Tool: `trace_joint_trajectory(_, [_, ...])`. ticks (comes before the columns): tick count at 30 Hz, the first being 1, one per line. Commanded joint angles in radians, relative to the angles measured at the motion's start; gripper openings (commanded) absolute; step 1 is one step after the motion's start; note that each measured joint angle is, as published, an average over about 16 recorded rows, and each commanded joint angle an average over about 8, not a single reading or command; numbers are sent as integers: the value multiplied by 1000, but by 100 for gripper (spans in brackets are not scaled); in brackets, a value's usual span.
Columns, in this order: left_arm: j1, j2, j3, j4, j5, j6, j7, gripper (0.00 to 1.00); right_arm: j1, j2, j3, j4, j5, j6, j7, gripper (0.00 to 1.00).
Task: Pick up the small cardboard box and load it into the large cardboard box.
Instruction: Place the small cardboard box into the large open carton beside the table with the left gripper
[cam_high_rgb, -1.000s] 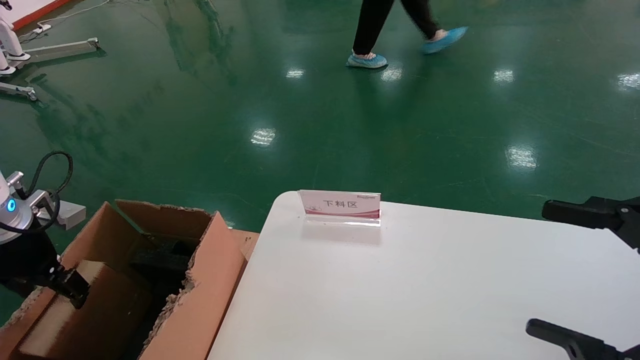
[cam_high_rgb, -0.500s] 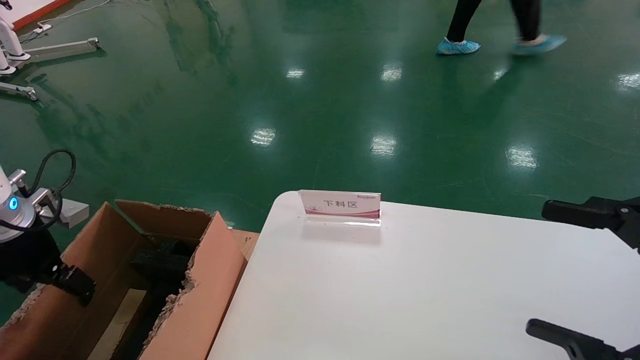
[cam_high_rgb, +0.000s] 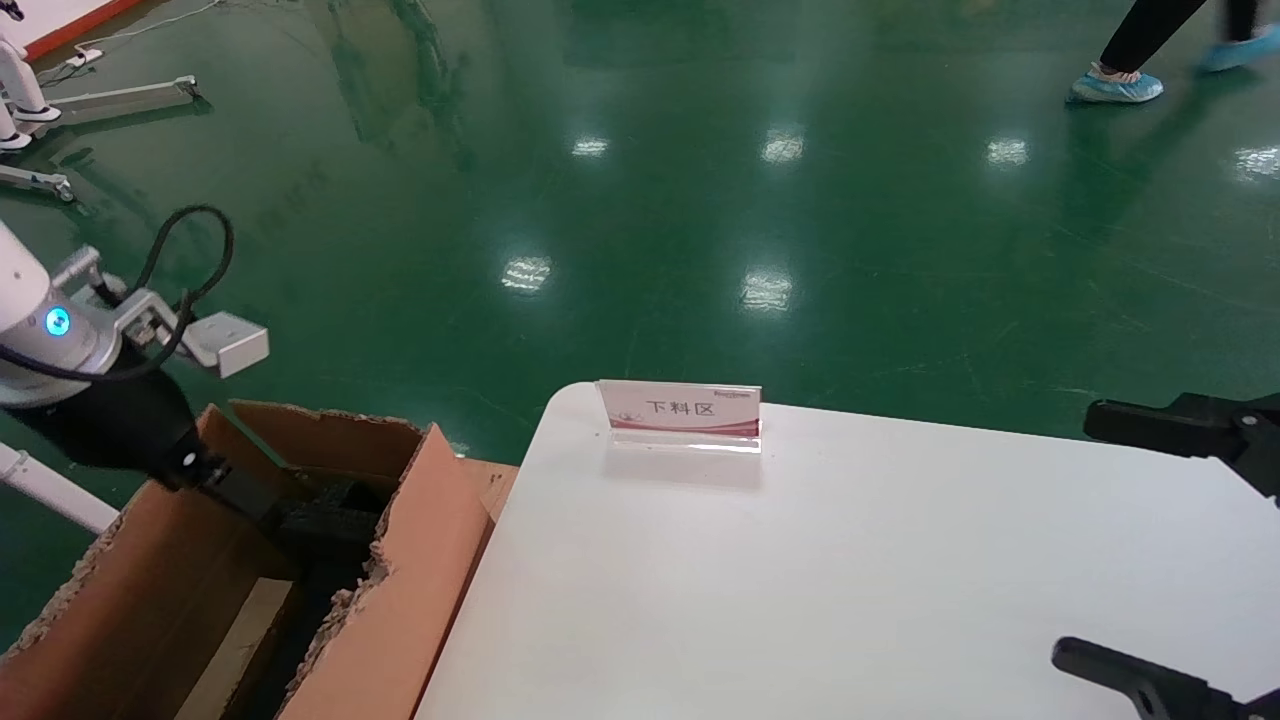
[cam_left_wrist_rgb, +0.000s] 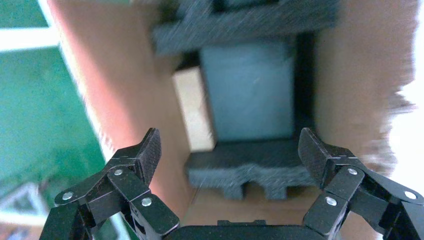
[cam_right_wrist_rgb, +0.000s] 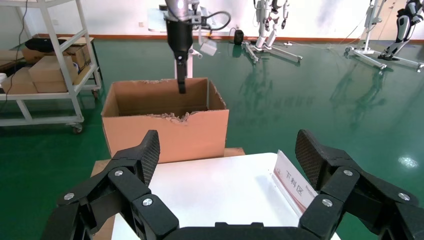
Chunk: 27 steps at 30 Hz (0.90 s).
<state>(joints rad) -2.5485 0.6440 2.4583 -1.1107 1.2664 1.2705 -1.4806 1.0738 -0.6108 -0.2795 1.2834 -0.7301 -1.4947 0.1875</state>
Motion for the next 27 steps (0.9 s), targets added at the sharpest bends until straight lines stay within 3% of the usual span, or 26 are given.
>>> trace_joint_trajectory(1, [-29, -6, -21, -24, -10, 2, 30, 100, 0, 0, 0, 0, 0, 0, 0, 100])
trace_joint_trajectory(17, [-124, -175, -158, -236, -167, -61, 272, 100, 0, 0, 0, 0, 0, 0, 0, 100])
trace_joint_trajectory(27, [-93, -161, -211, -232, -167, -44, 300, 100, 0, 0, 0, 0, 0, 0, 0, 100])
